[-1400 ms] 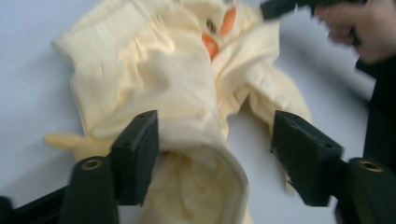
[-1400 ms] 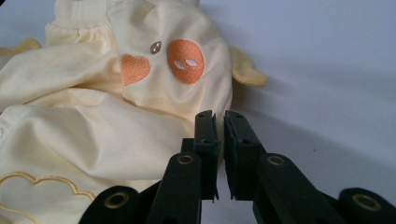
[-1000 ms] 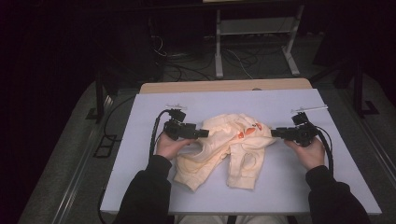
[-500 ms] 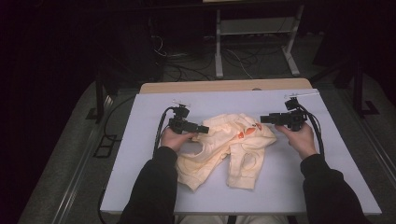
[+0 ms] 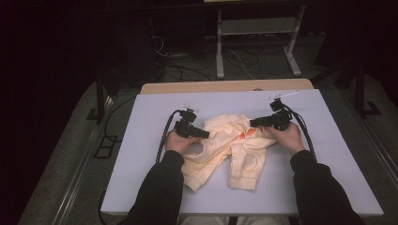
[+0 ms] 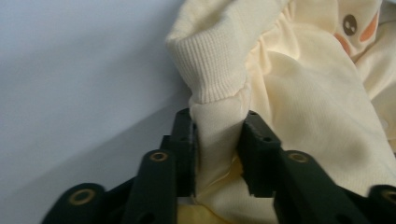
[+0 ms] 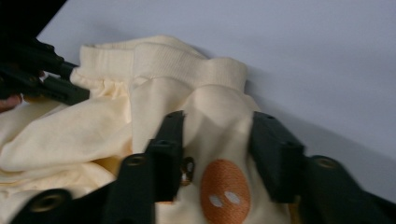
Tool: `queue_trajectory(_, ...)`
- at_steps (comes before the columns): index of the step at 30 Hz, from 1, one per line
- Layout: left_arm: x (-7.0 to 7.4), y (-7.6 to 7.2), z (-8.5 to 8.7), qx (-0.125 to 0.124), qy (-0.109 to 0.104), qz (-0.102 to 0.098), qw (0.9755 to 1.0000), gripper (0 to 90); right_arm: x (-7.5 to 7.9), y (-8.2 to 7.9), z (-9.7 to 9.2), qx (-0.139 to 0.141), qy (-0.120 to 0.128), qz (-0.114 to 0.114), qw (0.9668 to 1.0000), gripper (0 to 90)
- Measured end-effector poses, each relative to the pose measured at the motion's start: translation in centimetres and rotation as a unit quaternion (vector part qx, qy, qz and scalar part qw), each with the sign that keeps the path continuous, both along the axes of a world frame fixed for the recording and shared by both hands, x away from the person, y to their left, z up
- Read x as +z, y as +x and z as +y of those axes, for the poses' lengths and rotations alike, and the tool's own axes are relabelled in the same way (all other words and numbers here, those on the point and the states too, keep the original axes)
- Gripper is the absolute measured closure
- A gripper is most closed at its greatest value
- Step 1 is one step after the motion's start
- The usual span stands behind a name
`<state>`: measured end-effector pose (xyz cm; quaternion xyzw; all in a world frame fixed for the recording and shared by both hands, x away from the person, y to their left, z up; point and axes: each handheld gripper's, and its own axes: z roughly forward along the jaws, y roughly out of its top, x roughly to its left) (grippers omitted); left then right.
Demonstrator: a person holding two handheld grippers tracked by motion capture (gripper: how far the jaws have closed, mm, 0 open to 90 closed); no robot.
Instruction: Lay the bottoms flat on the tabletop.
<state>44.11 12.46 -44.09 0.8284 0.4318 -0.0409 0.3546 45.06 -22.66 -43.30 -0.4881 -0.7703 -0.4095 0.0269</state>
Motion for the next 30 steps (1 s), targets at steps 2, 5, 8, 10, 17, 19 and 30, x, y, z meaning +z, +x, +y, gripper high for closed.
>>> queue_trajectory(2,0.0,0.0,0.1,0.000,-0.002,-0.004,1.0000,74.8,-0.1,-0.1,0.5,-0.004,-0.013,0.002,0.9999,80.2)
queue_trajectory(5,0.4,0.1,0.4,0.008,-0.013,-0.014,0.9998,80.1,-0.1,-0.1,0.5,-0.015,-0.009,0.002,0.9998,86.8)
queue_trajectory(8,1.1,0.5,0.7,0.018,-0.023,-0.021,0.9994,81.6,0.1,0.0,0.2,-0.026,0.001,0.001,0.9997,87.8)
queue_trajectory(10,1.5,0.8,0.7,0.021,-0.017,-0.027,0.9993,82.1,0.3,0.0,0.0,-0.029,0.003,-0.001,0.9996,88.0)
queue_trajectory(17,3.2,2.2,1.0,0.021,-0.011,-0.046,0.9987,82.2,1.2,0.3,0.1,-0.039,0.004,-0.015,0.9991,88.3)
queue_trajectory(19,3.4,2.7,1.3,0.028,-0.015,-0.047,0.9984,82.2,1.7,0.5,0.3,-0.043,0.004,-0.022,0.9988,88.4)
queue_trajectory(30,5.6,6.4,1.9,0.035,-0.011,-0.055,0.9978,82.3,3.8,2.5,1.5,-0.067,-0.002,-0.043,0.9968,88.5)
